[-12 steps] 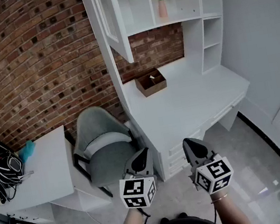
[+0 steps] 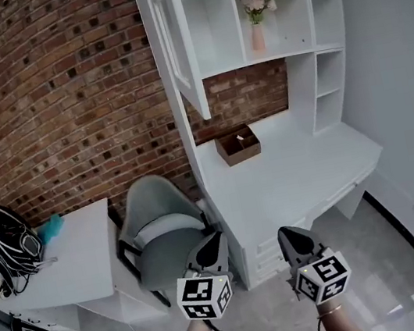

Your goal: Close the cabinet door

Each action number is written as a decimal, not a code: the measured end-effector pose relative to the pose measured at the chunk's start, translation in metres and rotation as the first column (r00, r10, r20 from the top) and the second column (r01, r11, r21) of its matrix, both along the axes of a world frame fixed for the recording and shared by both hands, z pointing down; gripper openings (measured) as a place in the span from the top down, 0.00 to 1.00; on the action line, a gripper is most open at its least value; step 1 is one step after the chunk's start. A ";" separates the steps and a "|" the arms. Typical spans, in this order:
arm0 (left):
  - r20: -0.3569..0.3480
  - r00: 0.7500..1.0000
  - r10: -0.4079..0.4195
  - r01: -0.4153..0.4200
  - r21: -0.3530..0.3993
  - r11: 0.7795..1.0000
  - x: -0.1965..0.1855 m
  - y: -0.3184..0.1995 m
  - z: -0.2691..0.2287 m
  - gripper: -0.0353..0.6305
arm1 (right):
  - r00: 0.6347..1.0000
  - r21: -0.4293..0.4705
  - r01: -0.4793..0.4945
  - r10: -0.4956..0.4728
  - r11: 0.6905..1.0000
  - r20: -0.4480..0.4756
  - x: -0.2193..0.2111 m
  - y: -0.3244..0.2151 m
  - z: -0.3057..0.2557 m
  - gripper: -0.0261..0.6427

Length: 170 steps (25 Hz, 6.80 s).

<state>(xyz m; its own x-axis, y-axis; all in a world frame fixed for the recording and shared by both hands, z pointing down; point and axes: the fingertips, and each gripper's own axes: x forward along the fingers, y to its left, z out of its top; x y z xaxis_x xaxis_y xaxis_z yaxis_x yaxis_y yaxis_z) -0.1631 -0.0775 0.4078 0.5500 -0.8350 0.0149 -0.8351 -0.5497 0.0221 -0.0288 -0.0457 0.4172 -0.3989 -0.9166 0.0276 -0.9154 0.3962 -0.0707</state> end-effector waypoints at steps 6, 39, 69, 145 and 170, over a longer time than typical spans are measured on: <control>-0.025 0.999 -0.025 0.028 0.096 0.995 0.000 -0.013 -0.051 0.93 | 0.999 0.079 0.041 -0.041 0.996 -0.012 0.006 -0.005 -0.035 0.96; -0.025 1.000 -0.019 0.028 0.424 0.905 0.028 -0.152 -0.284 0.69 | 0.994 0.372 0.106 -0.108 0.922 -0.016 0.003 -0.117 -0.205 0.96; -0.006 1.000 -0.018 0.018 0.524 0.851 0.094 -0.185 -0.302 0.70 | 1.000 0.275 -0.019 0.021 0.961 -0.003 0.029 -0.183 -0.162 0.96; 0.093 0.933 -0.347 0.281 0.412 0.867 0.257 -0.435 -0.306 0.79 | 0.999 0.217 0.050 -0.047 0.975 -0.019 0.237 -0.358 -0.148 0.96; 0.114 0.919 -0.377 0.318 0.346 0.882 0.253 -0.497 -0.306 0.79 | 0.991 0.209 0.131 -0.120 0.969 -0.065 0.229 -0.385 -0.145 0.96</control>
<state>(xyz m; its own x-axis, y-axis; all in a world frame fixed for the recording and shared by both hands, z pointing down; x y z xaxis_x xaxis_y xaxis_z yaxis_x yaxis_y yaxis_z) 0.0898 -0.5742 0.1020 0.2363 -0.9482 -0.2124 -0.9479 -0.1769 -0.2650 0.2003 -0.4304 0.2719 -0.5144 -0.8463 -0.1384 -0.8575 0.5093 0.0727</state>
